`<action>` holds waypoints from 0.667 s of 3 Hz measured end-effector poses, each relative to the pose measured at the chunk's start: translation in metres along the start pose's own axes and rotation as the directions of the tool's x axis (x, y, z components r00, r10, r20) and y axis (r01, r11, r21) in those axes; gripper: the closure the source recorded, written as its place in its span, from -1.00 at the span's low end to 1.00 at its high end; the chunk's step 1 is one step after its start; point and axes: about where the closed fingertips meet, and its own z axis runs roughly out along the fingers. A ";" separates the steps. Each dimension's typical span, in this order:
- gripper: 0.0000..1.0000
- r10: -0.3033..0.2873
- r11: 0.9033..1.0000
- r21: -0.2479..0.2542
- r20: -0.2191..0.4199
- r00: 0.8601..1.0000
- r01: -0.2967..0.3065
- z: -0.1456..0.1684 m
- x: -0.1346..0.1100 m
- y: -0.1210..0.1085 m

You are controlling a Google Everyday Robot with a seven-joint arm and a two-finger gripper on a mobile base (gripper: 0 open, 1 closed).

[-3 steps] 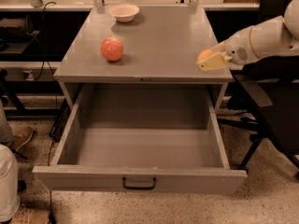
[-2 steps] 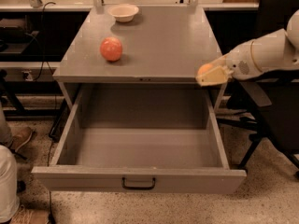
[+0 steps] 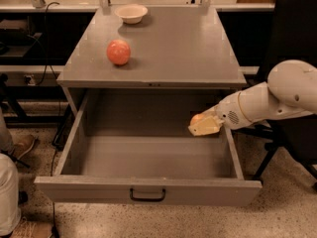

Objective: Place orange into top drawer

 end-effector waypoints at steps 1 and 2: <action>1.00 -0.004 0.999 -0.033 -0.008 1.000 0.003 0.061 0.013 0.004; 1.00 -0.025 0.999 -0.028 0.025 0.999 0.025 0.117 0.010 -0.005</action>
Offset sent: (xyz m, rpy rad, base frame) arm 0.0654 0.1006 -0.1361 0.0509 -0.0653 0.0353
